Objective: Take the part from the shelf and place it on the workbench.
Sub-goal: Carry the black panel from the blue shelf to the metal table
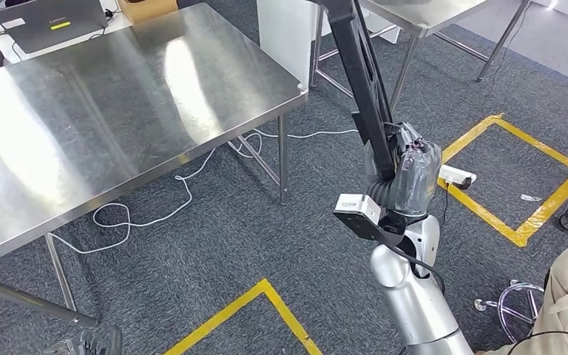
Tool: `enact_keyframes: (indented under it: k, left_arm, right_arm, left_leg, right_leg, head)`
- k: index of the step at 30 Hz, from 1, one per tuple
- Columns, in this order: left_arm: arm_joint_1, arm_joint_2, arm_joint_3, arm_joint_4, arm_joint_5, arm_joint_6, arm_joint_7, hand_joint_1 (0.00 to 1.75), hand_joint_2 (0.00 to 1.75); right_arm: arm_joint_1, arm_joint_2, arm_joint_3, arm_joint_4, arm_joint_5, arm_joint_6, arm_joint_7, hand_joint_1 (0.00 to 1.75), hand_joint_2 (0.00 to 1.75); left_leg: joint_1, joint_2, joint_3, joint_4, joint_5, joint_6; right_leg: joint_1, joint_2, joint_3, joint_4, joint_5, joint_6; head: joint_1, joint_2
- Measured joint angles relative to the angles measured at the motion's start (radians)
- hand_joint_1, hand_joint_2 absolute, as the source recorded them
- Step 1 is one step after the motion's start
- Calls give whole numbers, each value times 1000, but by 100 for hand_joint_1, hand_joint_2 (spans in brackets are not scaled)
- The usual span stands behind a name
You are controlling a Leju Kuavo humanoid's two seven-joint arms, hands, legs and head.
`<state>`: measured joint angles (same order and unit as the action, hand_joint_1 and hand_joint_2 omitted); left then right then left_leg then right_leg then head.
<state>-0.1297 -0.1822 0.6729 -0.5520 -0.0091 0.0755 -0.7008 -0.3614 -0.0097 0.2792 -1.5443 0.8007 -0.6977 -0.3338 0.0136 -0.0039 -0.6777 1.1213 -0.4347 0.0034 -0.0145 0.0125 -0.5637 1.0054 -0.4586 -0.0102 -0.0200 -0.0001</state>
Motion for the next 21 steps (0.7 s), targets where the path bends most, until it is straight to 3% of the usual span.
enact_keyframes:
  k: [2, 5, 7, 10, 12, 13, 14, 16, 18, 21]
  left_arm:
    - [-2, 1, 0, 0, 0, 0, 0, 0, 175]
    - [-4, 1, -1, 0, 0, 0, 0, 0, 175]
    - [-5, 1, -1, 0, 0, 0, -1, 0, 175]
    - [-8, 2, -1, 1, 0, -1, -1, 0, 175]
    - [-8, 1, -1, 3, 1, -1, 0, 0, 175]
    - [-8, 1, -1, 4, 1, -1, 0, 0, 175]
    - [-8, 1, -1, 6, 2, -1, 0, 0, 175]
    - [-8, 2, -1, 7, 2, -2, 0, 0, 175]
    - [-8, 3, -1, 7, 3, -4, 0, 0, 175]
    - [-8, 4, -1, 7, 4, -5, 0, 0, 175]
  right_arm:
    - [-2, 0, 0, 0, -1, 0, -3, 175, 175]
    - [-3, 1, 0, -2, -1, 0, -4, 175, 175]
    - [-7, 1, 0, -4, 0, 0, -4, 175, 175]
    - [-11, 1, -2, -6, 2, 0, -4, 175, 175]
    - [-6, 0, -3, -5, 3, 0, -4, 175, 175]
    - [-4, 0, -4, -5, 3, 0, -3, 175, 175]
    - [-3, -1, -4, -5, 4, 0, -3, 175, 175]
    - [-4, -1, -5, -6, 4, 0, -3, 175, 175]
    - [-4, 1, -5, -6, 5, 0, -2, 175, 175]
    - [-3, 1, -6, -9, 5, 0, 0, 175, 175]
  left_leg:
    - [-6, 1, 37, -90, 34, 13]
    - [-10, 1, 50, -111, 23, 30]
    - [-7, 1, 66, -126, 22, 43]
    - [-6, 1, 86, -133, 10, 57]
    - [-6, -2, 97, -133, -1, 57]
    - [-6, -4, 104, -132, -7, 55]
    - [-5, -5, 112, -131, -14, 51]
    - [-6, -7, 126, -127, -32, 39]
    - [-10, -6, 132, -122, -47, 27]
    - [-3, -3, 136, -117, -64, 10]
  right_leg:
    - [5, 1, 10, -1, -11, 8]
    - [8, -2, 10, -4, -21, 22]
    - [10, -7, -5, 32, -38, 28]
    - [6, -10, -107, 210, -91, 25]
    - [2, -10, -164, 278, -92, 34]
    - [-1, -11, -166, 256, -69, 43]
    - [-5, -11, -148, 199, -33, 54]
    - [-11, -14, -94, 63, 34, 67]
    - [-12, -14, -66, 5, 53, 58]
    - [-11, -9, -57, 3, 42, 34]
  head:
    - [0, 0]
    - [0, 0]
    - [2, 0]
    - [7, 0]
    - [8, 0]
    - [8, 0]
    - [9, 0]
    - [10, 0]
    - [9, 0]
    - [8, 0]
